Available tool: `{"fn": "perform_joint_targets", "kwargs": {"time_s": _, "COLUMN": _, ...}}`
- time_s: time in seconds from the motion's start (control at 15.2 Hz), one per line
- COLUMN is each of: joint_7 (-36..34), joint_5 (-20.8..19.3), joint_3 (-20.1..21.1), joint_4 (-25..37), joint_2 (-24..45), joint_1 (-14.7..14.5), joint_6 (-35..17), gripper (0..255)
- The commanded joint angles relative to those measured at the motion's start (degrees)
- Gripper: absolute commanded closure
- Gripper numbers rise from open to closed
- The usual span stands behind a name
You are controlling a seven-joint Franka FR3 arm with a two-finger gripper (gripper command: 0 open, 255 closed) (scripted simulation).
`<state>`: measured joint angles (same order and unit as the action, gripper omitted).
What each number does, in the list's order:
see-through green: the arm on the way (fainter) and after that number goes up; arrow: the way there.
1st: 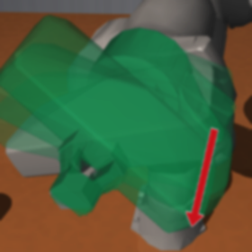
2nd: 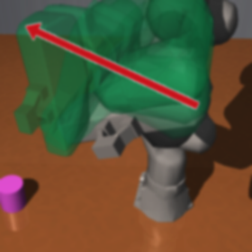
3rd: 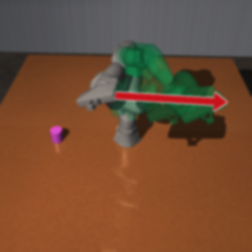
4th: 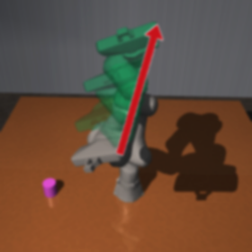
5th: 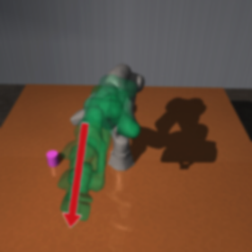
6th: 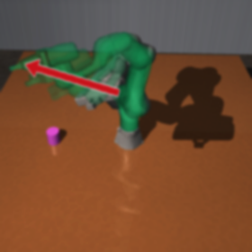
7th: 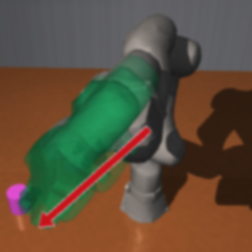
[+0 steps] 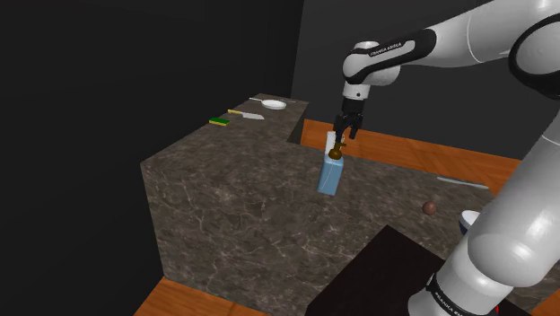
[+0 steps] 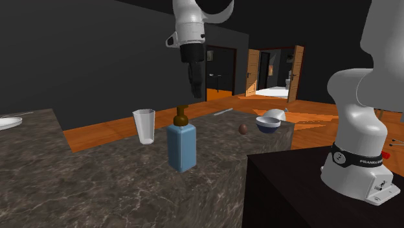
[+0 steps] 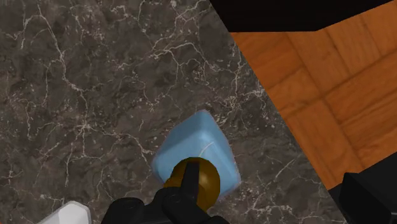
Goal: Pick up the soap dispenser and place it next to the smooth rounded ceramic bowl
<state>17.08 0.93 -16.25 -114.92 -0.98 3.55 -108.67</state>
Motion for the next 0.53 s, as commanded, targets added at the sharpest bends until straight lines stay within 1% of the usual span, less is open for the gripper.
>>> {"fn": "perform_joint_targets", "kwargs": {"time_s": 0.0, "joint_7": 1.6, "joint_5": 0.71, "joint_3": -0.61, "joint_4": 4.09, "joint_2": 4.44, "joint_1": 0.56, "joint_6": -0.61, "gripper": 0}}
{"fn": "perform_joint_targets", "kwargs": {"time_s": 0.26, "joint_7": 4.5, "joint_5": 2.37, "joint_3": -1.35, "joint_4": 12.59, "joint_2": 12.99, "joint_1": 2.16, "joint_6": -1.13, "gripper": 0}}
{"fn": "perform_joint_targets", "kwargs": {"time_s": 0.33, "joint_7": 4.68, "joint_5": 2.49, "joint_3": -1.36, "joint_4": 13.23, "joint_2": 13.59, "joint_1": 2.32, "joint_6": -1.13, "gripper": 0}}
{"fn": "perform_joint_targets", "kwargs": {"time_s": 0.46, "joint_7": 4.76, "joint_5": 2.61, "joint_3": -1.32, "joint_4": 12.05, "joint_2": 13.89, "joint_1": 2.33, "joint_6": -2.59, "gripper": 0}}
